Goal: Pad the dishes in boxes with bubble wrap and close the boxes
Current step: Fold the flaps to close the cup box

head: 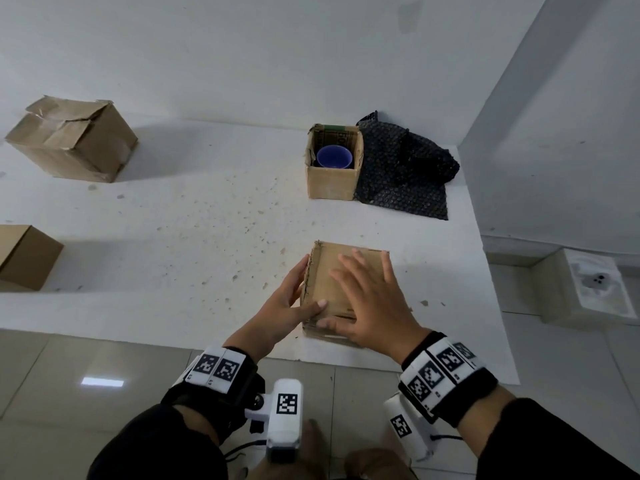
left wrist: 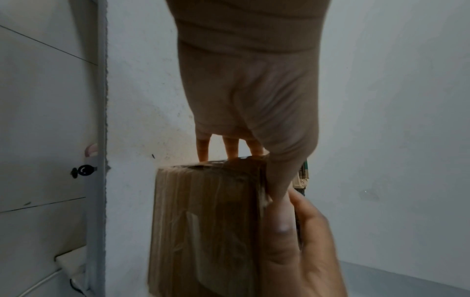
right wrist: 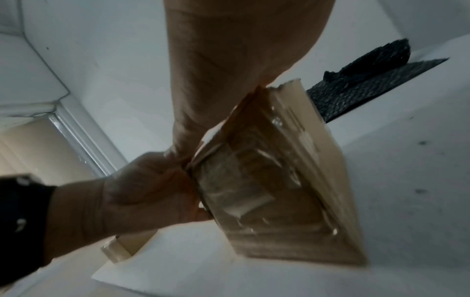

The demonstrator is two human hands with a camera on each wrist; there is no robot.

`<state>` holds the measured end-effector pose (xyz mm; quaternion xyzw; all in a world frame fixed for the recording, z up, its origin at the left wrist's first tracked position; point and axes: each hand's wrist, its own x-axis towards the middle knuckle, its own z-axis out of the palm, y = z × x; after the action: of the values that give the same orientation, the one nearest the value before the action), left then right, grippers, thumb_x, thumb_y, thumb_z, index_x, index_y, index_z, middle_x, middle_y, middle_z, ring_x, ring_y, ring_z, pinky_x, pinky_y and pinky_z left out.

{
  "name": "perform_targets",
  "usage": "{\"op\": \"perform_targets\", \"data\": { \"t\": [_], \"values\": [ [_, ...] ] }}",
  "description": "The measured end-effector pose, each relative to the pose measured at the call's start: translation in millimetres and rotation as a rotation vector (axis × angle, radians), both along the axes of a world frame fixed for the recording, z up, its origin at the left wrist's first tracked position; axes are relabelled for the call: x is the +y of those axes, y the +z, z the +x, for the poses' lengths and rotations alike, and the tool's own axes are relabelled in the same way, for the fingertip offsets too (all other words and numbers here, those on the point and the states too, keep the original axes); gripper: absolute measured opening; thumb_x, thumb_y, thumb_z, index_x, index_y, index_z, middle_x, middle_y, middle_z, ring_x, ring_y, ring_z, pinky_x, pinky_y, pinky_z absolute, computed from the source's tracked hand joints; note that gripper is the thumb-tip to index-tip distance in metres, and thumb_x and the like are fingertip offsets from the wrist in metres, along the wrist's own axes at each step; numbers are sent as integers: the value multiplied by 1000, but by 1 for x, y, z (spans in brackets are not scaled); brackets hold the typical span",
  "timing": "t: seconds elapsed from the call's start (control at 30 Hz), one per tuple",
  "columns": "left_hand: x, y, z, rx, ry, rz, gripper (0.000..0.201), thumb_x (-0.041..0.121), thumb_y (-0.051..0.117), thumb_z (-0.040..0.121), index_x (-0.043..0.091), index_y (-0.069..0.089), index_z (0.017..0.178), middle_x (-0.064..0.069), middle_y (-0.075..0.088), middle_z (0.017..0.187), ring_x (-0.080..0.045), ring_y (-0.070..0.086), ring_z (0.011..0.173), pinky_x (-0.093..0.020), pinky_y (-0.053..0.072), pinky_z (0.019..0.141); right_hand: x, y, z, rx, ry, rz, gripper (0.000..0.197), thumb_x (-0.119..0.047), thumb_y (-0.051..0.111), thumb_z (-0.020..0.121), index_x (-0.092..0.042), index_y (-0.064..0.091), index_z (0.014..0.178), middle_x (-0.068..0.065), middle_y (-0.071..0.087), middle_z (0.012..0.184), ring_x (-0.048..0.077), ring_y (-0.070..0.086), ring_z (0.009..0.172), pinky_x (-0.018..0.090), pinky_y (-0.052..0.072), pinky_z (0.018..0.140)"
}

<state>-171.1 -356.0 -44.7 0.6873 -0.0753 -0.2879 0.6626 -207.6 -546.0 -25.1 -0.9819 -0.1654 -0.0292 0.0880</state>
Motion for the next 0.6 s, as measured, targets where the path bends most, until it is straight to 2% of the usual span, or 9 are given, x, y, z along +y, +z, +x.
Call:
{"op": "perform_targets", "data": {
  "t": [0.07, 0.13, 0.3, 0.37, 0.43, 0.5, 0.53, 0.6],
  "values": [
    [0, -2, 1, 10, 3, -14, 86, 29, 73, 78, 40, 23, 147, 12, 34, 150, -6, 37, 135, -33, 42, 106, 2, -9, -1, 10, 32, -41, 82, -76, 20, 84, -12, 48, 128, 14, 40, 146, 31, 29, 140, 60, 8, 111],
    [0, -4, 1, 14, 8, -22, 88, 34, 75, 75, 42, 24, 146, 12, 34, 150, -7, 36, 135, -36, 42, 107, 2, -15, -1, -26, 54, -64, 73, -69, 30, 86, -11, 51, 126, 15, 45, 142, 33, 36, 136, 60, 11, 110],
    [-2, -6, 0, 18, 23, -45, 87, 35, 75, 73, 43, 26, 145, 11, 35, 150, -8, 38, 135, -38, 41, 107, 7, -15, 0, -95, 38, -78, 62, -63, 44, 83, -17, 55, 123, 15, 48, 139, 34, 40, 133, 61, 11, 109],
    [-1, -6, 0, 18, 25, -44, 86, 33, 75, 74, 43, 26, 144, 11, 35, 150, -8, 37, 135, -40, 40, 109, 9, -14, -1, -109, 36, -132, 61, -57, 58, 78, -19, 53, 124, 15, 47, 139, 35, 39, 133, 63, 12, 109],
    [-1, -7, 0, 13, 22, -38, 87, 36, 76, 73, 45, 26, 143, 12, 35, 150, -8, 36, 136, -41, 38, 110, 11, -10, -2, -56, 20, -218, 79, -59, 73, 61, -21, 50, 127, 14, 45, 141, 37, 37, 134, 67, 13, 106],
    [-1, -7, -1, 11, 22, -28, 87, 39, 77, 71, 48, 28, 142, 13, 35, 149, -10, 36, 137, -43, 36, 111, 12, -5, -3, 24, -12, -289, 101, -68, 76, 47, -23, 44, 131, 13, 40, 144, 40, 32, 136, 71, 11, 104],
    [-1, -7, -1, 11, 24, -22, 87, 41, 78, 70, 50, 28, 141, 13, 35, 149, -12, 35, 137, -44, 35, 111, 13, -3, -3, 49, -30, -324, 107, -70, 77, 44, -24, 40, 134, 13, 36, 146, 41, 27, 138, 73, 9, 104],
    [-2, -6, -2, 10, 28, -14, 87, 42, 78, 70, 51, 28, 140, 13, 35, 149, -13, 34, 138, -45, 34, 112, 15, -1, -4, 88, -47, -390, 115, -68, 76, 49, -27, 25, 143, 12, 22, 153, 41, 13, 142, 73, 0, 104]
  ]
}}
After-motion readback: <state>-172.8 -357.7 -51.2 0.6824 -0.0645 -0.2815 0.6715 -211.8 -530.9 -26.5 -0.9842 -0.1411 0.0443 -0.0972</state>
